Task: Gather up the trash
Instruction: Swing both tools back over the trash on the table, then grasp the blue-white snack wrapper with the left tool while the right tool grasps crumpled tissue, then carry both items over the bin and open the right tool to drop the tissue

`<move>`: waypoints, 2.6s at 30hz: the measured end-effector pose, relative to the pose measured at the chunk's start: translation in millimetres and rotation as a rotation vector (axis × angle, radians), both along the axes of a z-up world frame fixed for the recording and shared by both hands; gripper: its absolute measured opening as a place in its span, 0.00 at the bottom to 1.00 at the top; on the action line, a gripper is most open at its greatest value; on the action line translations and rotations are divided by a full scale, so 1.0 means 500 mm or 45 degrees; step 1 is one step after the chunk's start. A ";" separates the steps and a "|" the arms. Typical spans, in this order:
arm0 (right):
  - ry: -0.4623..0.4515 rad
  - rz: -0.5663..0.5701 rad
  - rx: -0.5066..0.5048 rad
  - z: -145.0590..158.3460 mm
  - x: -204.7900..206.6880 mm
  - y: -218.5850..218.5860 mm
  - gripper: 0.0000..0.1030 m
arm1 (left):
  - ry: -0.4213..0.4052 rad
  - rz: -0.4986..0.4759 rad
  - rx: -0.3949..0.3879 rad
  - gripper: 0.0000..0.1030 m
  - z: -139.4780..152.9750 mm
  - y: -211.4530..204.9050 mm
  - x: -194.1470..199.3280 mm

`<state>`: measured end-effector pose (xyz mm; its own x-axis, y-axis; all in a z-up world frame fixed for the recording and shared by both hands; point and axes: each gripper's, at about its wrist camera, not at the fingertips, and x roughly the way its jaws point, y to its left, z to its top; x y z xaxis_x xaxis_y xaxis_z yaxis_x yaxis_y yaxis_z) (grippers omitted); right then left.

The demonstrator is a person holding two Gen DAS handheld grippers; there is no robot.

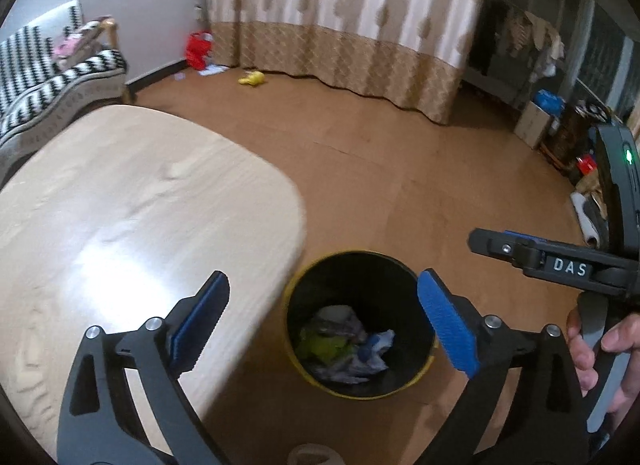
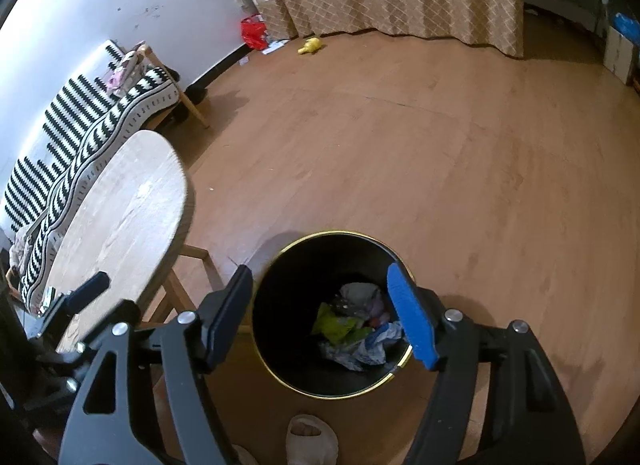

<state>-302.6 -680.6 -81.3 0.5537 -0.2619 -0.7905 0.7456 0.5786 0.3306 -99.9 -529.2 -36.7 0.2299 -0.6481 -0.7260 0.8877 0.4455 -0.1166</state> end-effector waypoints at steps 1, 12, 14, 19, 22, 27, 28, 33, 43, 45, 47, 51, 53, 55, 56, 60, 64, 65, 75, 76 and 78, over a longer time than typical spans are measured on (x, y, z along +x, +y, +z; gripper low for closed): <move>-0.002 0.018 -0.011 0.006 0.012 0.010 0.70 | -0.010 0.032 -0.006 0.91 0.009 0.019 0.016; -0.034 0.313 -0.082 0.075 0.225 0.175 0.71 | -0.029 0.641 0.001 0.92 0.051 0.353 0.275; -0.031 0.393 -0.100 0.086 0.278 0.224 0.71 | -0.035 0.751 0.015 0.92 0.053 0.422 0.320; -0.033 0.590 -0.122 0.104 0.410 0.366 0.71 | -0.016 1.031 0.004 0.92 0.065 0.647 0.431; -0.031 0.681 -0.119 0.106 0.479 0.443 0.71 | -0.044 1.178 0.004 0.92 0.069 0.779 0.484; -0.022 0.873 -0.113 0.106 0.615 0.618 0.71 | -0.073 1.380 0.033 0.92 0.050 0.951 0.574; -0.021 0.910 -0.118 0.104 0.636 0.653 0.71 | -0.030 1.408 0.024 0.92 0.038 0.980 0.601; 0.015 1.101 -0.128 0.079 0.740 0.818 0.71 | 0.062 1.395 0.069 0.92 -0.008 1.021 0.693; 0.073 1.191 -0.153 0.036 0.853 0.959 0.71 | -0.014 1.356 0.204 0.19 -0.041 0.988 0.746; 0.070 1.185 -0.193 0.033 0.869 0.970 0.71 | -0.009 1.358 0.195 0.13 -0.041 0.993 0.739; 0.060 1.177 -0.218 0.029 0.889 0.981 0.71 | -0.008 1.356 0.190 0.13 -0.040 0.997 0.724; 0.057 1.164 -0.243 0.027 0.924 0.995 0.71 | 0.001 1.360 0.194 0.13 -0.039 1.010 0.697; 0.058 1.165 -0.274 0.026 0.935 1.004 0.56 | 0.008 1.356 0.196 0.13 -0.039 1.018 0.680; 0.066 1.184 -0.332 0.027 0.935 1.014 0.29 | 0.016 1.346 0.194 0.13 -0.039 1.025 0.661; 0.069 1.190 -0.329 0.027 0.934 1.014 0.28 | 0.021 1.342 0.194 0.13 -0.038 1.028 0.651; 0.056 1.196 -0.278 0.034 0.911 0.986 0.23 | 0.003 1.324 0.184 0.13 -0.025 1.027 0.618; 0.029 1.157 -0.300 0.062 0.859 0.924 0.22 | -0.007 1.291 0.134 0.13 0.005 1.001 0.582; 0.021 1.144 -0.301 0.070 0.844 0.907 0.22 | -0.014 1.277 0.126 0.13 0.012 0.988 0.573; 0.005 0.937 -0.348 0.122 0.634 0.649 0.22 | -0.060 1.000 0.049 0.13 0.069 0.741 0.440; 0.007 0.894 -0.343 0.124 0.603 0.608 0.22 | -0.065 0.952 0.052 0.13 0.069 0.694 0.422; 0.012 0.835 -0.337 0.123 0.559 0.551 0.22 | -0.061 0.889 0.046 0.13 0.067 0.635 0.403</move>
